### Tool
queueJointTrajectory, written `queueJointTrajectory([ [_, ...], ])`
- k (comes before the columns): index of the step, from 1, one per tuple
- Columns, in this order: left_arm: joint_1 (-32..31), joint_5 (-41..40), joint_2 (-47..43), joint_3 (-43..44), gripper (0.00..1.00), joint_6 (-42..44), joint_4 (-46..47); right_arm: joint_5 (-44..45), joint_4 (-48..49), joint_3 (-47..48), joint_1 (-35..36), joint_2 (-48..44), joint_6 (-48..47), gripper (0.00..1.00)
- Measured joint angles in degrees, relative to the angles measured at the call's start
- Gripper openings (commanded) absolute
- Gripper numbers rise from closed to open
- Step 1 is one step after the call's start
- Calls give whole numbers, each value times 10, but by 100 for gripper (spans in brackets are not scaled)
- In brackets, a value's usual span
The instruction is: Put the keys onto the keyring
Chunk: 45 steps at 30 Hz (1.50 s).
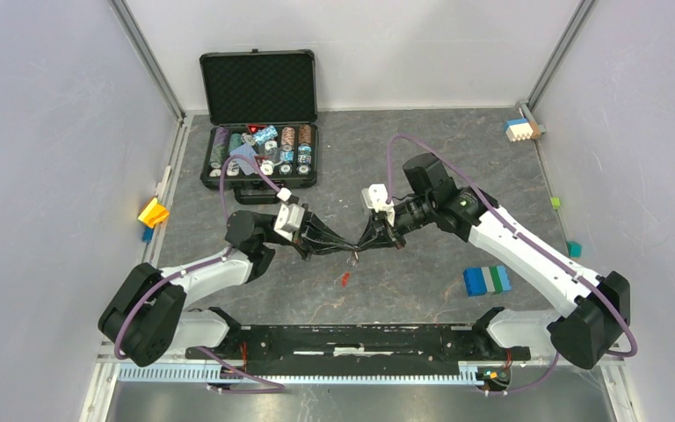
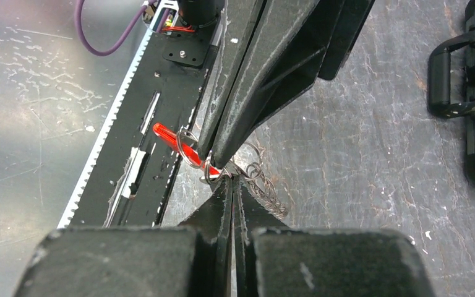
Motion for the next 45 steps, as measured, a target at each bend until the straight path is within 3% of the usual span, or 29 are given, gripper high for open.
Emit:
queueJointTrajectory([
  [6,-3,7,0,-2,2,0,-2,-8,5,1,3,8,4,1],
  [9,-4,10,0,-2,2,0,-5,-11,1,10,6,17,5,7],
  [12,-4,11,-1,-3,2,0,-5,-7,-9,20,7,25,1,23],
  [15,-6,12,-5,-3,2,0,-6,16,-21,24,7,24,-10,50],
  [20,7,4,-12,-3,2,0,-4,94,-69,28,-4,-12,-44,64],
  [29,25,-33,-18,-3,2,-11,2,141,-89,78,-11,-104,-60,64],
  [37,27,-89,-21,-3,2,-20,-3,122,-44,63,-11,-77,-14,69],
  [41,28,-105,-20,-3,2,-22,-11,128,-8,41,-11,-70,20,62],
  [45,28,-105,-20,-3,2,-22,-20,130,24,37,-11,-58,42,62],
])
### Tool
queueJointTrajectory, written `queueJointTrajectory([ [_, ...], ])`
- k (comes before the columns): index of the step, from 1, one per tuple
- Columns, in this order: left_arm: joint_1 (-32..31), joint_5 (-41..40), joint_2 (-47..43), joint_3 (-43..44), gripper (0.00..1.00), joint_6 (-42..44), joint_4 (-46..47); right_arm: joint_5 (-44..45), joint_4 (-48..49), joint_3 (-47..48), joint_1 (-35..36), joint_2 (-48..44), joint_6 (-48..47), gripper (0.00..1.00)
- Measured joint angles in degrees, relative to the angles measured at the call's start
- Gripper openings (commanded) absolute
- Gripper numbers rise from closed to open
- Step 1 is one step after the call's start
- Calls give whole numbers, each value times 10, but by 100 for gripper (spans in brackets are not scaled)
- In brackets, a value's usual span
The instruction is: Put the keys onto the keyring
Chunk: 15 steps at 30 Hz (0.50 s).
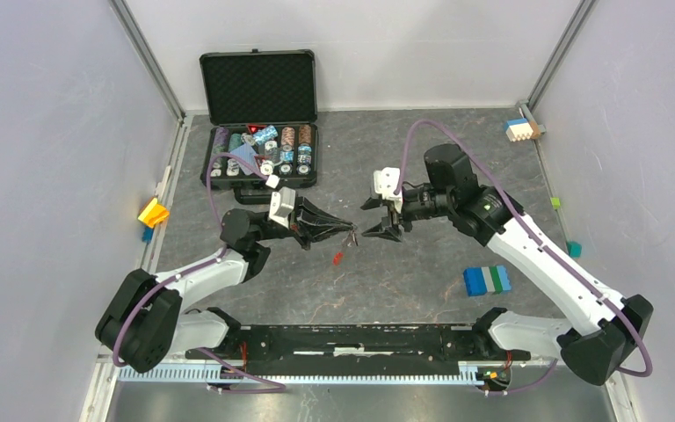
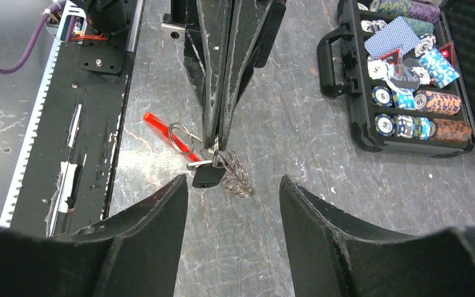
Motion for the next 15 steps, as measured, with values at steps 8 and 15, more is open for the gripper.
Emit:
queueJointTrajectory([
  [8,0,-2,0,0,2,0,-12,-15,57,-70,0,8,15,63],
  [15,0,-19,4,0,2,-6,-11,-13,85,-125,0,8,31,59],
])
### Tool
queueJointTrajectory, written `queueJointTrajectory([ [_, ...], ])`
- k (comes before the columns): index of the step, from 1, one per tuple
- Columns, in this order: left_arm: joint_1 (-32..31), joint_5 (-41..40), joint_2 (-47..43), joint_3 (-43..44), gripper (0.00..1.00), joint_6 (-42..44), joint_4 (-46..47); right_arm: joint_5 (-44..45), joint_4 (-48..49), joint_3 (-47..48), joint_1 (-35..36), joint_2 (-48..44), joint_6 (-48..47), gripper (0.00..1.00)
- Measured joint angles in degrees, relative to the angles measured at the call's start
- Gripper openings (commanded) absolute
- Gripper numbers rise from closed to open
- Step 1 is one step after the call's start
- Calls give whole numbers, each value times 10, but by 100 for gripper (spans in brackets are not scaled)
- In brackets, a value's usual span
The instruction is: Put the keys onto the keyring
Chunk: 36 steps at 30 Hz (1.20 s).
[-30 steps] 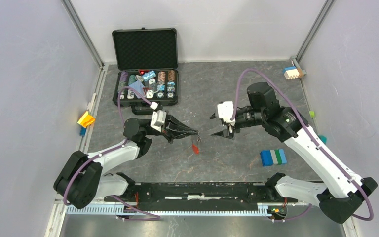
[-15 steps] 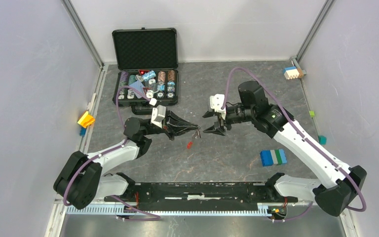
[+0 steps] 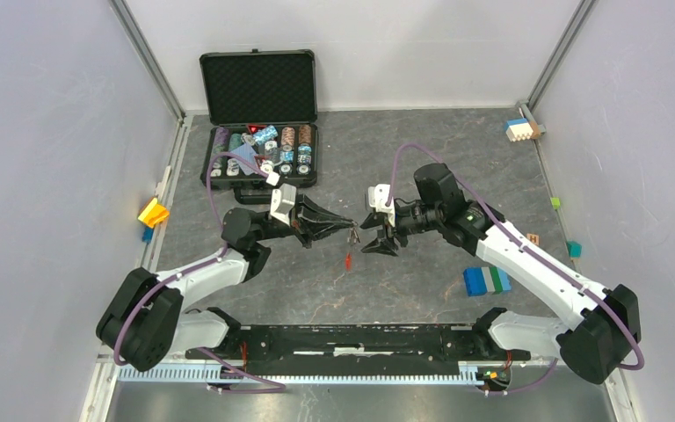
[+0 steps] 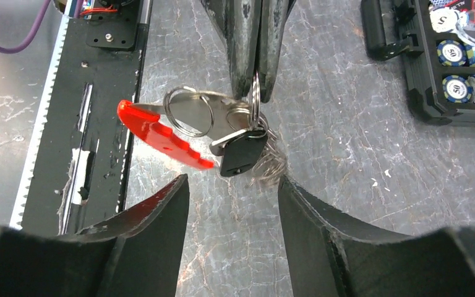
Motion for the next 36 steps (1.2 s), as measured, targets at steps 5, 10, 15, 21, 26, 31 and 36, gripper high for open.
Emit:
queueJointTrajectory([
  [5,0,-11,2,0,2,-2,-6,2,31,-4,0,0,17,58],
  [10,0,-16,3,0,2,-2,-10,2,55,-9,1,0,32,56],
  [15,0,-18,4,0,2,-2,-10,3,72,-13,5,0,43,51],
  [21,0,-21,4,0,2,-2,-12,5,88,-19,7,7,48,41],
  [26,0,-21,4,0,2,-3,-12,7,98,-21,8,9,51,33],
  [31,0,-21,4,0,2,-3,-12,9,109,-26,8,9,55,26],
  [36,0,-20,4,0,2,-6,-12,27,113,-28,8,9,51,14],
])
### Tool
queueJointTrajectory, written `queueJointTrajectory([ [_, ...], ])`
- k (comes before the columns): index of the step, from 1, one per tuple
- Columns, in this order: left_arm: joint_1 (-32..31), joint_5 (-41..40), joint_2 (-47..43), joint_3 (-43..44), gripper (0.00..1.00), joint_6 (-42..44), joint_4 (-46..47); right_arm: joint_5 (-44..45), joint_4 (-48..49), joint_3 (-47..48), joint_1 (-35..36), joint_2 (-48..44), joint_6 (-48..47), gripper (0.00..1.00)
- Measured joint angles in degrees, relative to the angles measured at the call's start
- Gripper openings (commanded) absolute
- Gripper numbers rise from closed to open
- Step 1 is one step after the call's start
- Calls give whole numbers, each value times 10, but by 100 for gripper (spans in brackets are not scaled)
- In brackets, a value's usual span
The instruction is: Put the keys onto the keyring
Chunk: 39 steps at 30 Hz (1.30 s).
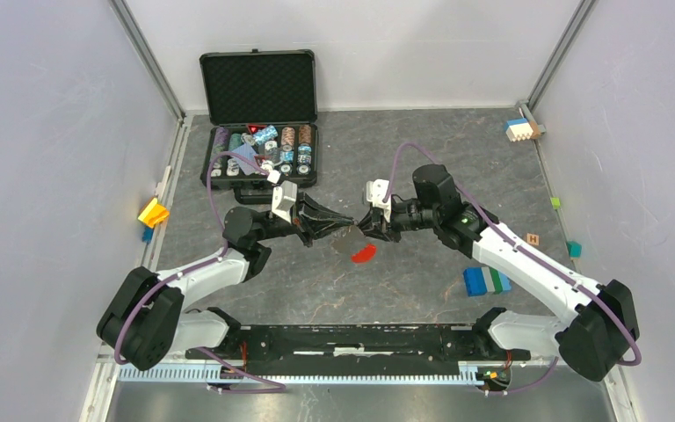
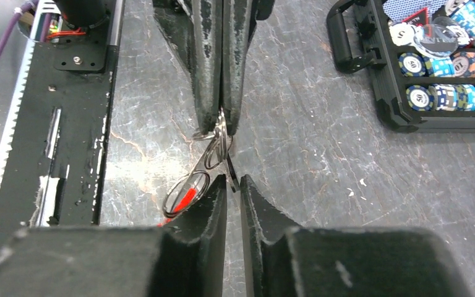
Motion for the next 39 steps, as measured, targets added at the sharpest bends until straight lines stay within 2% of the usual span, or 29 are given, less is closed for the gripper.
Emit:
queueJointTrajectory([
  [2,0,1,0,0,2,-2,0,9,0,0,0,0,-6,0],
  [20,0,26,17,0,2,-3,-8,67,-102,21,3,-59,-116,0],
  [30,0,28,39,3,3,-2,-10,80,-138,47,5,-64,-135,0],
  [33,0,30,45,5,11,-2,-10,87,-155,63,10,-55,-137,0],
  [39,0,31,48,9,40,-2,-11,121,-180,109,16,-41,-141,0],
])
